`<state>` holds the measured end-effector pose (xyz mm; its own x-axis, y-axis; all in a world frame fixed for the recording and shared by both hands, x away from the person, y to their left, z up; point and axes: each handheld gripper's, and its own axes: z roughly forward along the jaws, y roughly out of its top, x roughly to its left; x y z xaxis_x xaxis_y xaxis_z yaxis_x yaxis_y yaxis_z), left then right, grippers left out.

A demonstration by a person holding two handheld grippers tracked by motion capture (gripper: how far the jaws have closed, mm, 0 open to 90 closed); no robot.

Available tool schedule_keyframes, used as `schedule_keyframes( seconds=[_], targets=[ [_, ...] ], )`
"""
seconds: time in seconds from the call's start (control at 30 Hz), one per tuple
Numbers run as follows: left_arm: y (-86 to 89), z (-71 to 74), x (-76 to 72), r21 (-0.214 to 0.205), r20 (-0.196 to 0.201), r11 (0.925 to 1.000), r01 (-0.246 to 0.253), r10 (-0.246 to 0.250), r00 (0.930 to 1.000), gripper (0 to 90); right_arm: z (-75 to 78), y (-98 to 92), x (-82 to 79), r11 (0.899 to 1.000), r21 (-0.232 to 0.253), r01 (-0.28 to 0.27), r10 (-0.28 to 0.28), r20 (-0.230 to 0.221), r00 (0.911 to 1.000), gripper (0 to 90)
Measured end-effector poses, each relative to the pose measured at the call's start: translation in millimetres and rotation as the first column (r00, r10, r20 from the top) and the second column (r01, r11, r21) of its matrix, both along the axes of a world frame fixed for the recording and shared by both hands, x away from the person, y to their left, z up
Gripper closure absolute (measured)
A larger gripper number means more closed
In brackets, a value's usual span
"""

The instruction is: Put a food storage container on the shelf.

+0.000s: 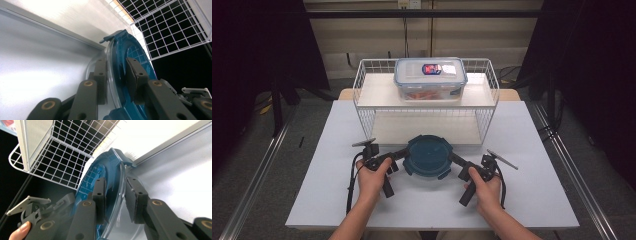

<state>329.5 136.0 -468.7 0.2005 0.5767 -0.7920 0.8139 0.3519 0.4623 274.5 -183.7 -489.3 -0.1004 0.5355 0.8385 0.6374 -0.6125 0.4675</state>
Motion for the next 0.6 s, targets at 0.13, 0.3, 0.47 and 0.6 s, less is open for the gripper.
schedule_keyframes(
  seconds=[0.13, 0.3, 0.47, 0.6],
  targets=[
    [-0.3, 0.1, -0.3, -0.003, -0.004, 1.0000, -0.009, 0.009, 0.9999, 72.4, -1.3, 0.6, -0.1, 1.000, 0.015, 0.014, -0.014, 0.005, 0.9999, 71.7],
    [0.3, -1.1, -2.0, -0.029, -0.017, 0.9994, -0.021, 0.020, 0.9996, 73.1, -3.0, 3.1, 0.1, 0.999, 0.019, 0.039, -0.039, 0.006, 0.9992, 70.2],
    [-0.1, -1.8, -4.6, -0.030, -0.031, 0.9980, -0.055, 0.055, 0.9980, 74.1, -2.6, 5.0, -0.8, 0.998, 0.009, 0.058, -0.058, 0.019, 0.9981, 72.6],
    [-0.1, -3.5, -5.3, -0.046, -0.019, 0.9969, -0.063, 0.063, 0.9979, 74.1, -2.9, 3.3, 0.0, 0.998, 0.031, 0.058, -0.058, 0.009, 0.9983, 73.4]
  ],
)
